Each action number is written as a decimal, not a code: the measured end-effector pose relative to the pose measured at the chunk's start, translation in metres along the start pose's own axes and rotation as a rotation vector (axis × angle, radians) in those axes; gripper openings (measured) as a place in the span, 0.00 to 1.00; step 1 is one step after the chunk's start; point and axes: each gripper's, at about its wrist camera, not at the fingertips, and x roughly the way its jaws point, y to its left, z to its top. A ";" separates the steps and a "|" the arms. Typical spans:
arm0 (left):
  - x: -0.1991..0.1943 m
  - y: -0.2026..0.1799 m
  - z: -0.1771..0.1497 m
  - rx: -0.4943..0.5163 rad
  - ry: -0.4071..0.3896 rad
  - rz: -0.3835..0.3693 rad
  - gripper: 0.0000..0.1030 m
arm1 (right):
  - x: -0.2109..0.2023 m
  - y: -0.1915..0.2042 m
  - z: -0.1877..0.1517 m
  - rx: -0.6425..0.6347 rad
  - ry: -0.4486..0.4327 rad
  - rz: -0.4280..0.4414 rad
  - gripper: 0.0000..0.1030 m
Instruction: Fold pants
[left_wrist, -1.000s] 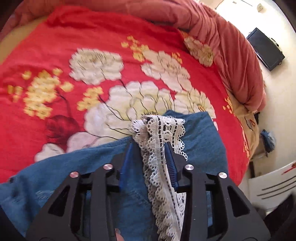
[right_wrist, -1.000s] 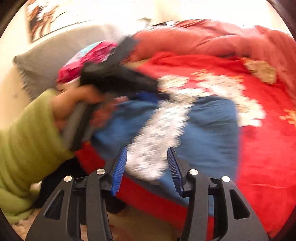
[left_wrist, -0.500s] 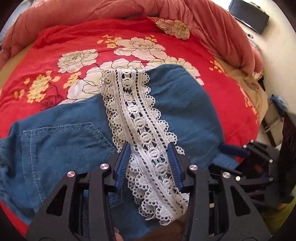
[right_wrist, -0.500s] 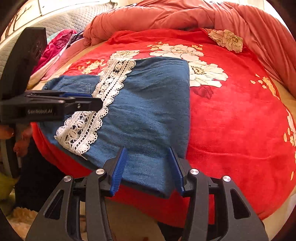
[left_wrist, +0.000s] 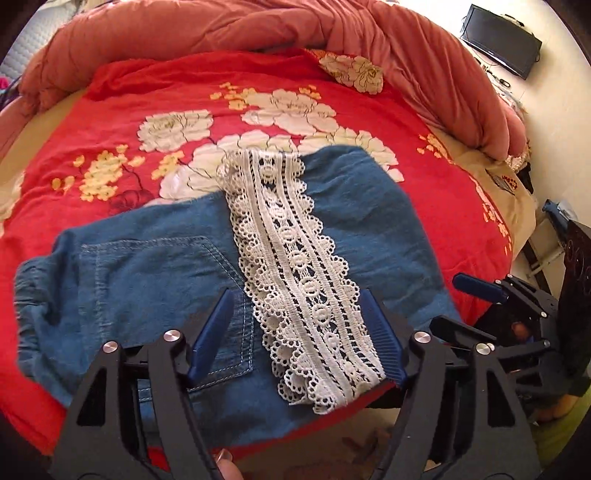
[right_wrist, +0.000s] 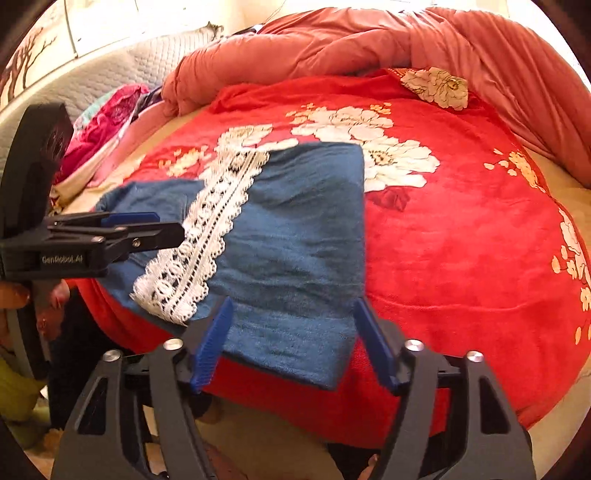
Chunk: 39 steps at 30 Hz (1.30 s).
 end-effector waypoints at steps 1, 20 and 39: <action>-0.003 0.000 0.001 0.000 -0.007 0.007 0.63 | -0.003 0.000 0.001 0.007 -0.005 -0.001 0.68; -0.050 0.034 0.000 -0.061 -0.111 0.069 0.76 | -0.016 0.026 0.034 -0.042 -0.061 -0.022 0.86; -0.086 0.117 -0.033 -0.212 -0.133 0.216 0.81 | 0.034 0.125 0.111 -0.303 -0.034 0.092 0.87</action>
